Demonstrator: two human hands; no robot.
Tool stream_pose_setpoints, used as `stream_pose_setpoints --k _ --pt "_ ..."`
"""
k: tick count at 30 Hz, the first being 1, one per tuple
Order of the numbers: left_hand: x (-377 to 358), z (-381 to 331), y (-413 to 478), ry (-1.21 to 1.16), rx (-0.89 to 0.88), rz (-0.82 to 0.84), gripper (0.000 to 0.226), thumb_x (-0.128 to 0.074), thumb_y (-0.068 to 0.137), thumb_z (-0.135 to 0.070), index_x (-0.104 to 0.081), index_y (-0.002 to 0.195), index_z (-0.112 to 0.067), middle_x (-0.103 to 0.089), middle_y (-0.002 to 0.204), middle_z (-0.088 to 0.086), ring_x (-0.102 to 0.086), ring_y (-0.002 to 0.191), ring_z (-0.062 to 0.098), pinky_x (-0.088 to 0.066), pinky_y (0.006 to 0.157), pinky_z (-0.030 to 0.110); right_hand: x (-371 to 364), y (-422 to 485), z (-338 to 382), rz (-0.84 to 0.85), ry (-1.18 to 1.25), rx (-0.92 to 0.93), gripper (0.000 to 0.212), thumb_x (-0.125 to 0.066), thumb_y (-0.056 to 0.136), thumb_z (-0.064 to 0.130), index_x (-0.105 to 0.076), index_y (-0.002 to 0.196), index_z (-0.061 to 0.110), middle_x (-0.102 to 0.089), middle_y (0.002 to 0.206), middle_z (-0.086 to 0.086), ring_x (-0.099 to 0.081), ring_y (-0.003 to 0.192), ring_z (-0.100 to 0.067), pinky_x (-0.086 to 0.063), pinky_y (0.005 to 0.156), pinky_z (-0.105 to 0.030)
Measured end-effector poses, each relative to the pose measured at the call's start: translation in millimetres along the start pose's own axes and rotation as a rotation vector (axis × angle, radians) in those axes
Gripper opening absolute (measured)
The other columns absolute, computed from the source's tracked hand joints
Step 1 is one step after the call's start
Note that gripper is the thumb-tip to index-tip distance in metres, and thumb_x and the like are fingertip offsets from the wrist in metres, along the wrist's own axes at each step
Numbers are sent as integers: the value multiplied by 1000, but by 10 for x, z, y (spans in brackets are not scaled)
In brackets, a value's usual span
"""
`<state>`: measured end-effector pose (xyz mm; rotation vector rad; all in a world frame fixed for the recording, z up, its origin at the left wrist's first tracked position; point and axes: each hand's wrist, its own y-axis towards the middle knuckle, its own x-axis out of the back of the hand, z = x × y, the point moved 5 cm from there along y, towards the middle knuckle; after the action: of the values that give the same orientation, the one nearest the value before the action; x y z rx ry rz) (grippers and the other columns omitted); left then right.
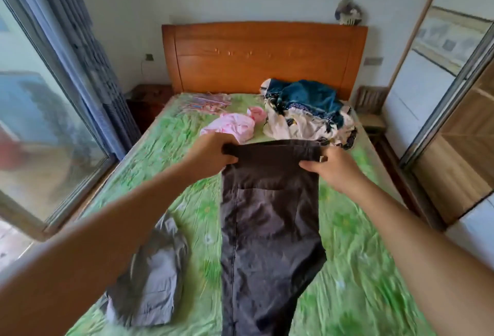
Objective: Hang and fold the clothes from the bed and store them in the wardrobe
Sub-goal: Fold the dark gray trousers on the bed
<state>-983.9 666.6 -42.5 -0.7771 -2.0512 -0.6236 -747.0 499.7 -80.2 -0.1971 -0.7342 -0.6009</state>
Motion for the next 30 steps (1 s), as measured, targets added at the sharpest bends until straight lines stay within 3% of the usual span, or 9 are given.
stream_pose_setpoints --k 3,7,10,14,20,23,26,28,30 --pt "-828 476 100 42 123 115 20 -79 77 -15 -72 92 -27 -69 77 -3 -64 78 22 -47 66 30 -733 186 -715 89 83 -198 17 -78 87 30 -66 81 19 -67 55 -3 -67 54 -26 -54 52 -35" --pt "-1665 1063 165 -10 253 149 19 -71 83 -7 -71 90 -25 -63 65 -9 -61 57 12 -43 46 23 -1555 313 -1443 157 356 -467 5 -66 97 16 -62 96 19 -71 61 -11 -67 49 -24 -59 47 -39" --pt "-2069 1468 289 -140 352 172 21 -65 85 5 -72 89 -15 -69 70 4 -70 61 24 -60 58 37 -1927 549 -1780 163 389 -466 11 -65 98 21 -60 98 31 -76 71 -2 -74 67 -14 -63 63 -44" --pt "-2316 1826 800 -93 325 101 19 -70 84 -3 -74 93 -19 -60 72 -13 -57 66 12 -36 52 8 -2219 1114 -2019 208 362 -424 9 -64 97 31 -57 96 37 -77 76 6 -74 85 -16 -56 82 -42" --pt "-2754 2393 2034 -125 310 51 25 -59 90 -4 -73 102 -21 -65 77 -4 -56 64 12 -35 49 22 -2572 2349 -2325 137 381 -379 7 -58 99 29 -55 97 35 -78 87 -2 -72 93 -18 -52 92 -45" --pt "-3098 2711 2557 -108 293 53 28 -56 89 -3 -74 102 -21 -63 75 -6 -59 67 14 -36 50 23 -2848 2892 -2597 138 375 -370 11 -56 101 26 -54 111 31 -77 98 -7 -70 100 -23 -51 92 -43" --pt "-3399 2970 3108 -138 259 53 29 -63 88 -8 -71 114 -19 -69 100 7 -66 93 29 -52 72 32 -3090 3454 -2848 131 392 -371 41 -59 100 26 -43 138 28 -61 138 -9 -61 114 -24 -47 92 -39" --pt "-3660 3172 3330 -153 257 91 55 -68 90 -20 -52 142 -25 -52 140 11 -58 113 27 -49 83 31 -3253 3690 -3027 115 402 -424 81 -63 98 32 -9 159 34 -31 162 -5 -45 136 -27 -38 110 -43" --pt "-4038 3439 3220 -124 302 131 71 -64 94 -30 -29 155 -29 -31 156 10 -55 117 25 -46 76 27 -3495 3644 -3234 114 297 -436 89 -62 97 40 0 160 34 -25 165 -5 -41 141 -29 -35 112 -41"
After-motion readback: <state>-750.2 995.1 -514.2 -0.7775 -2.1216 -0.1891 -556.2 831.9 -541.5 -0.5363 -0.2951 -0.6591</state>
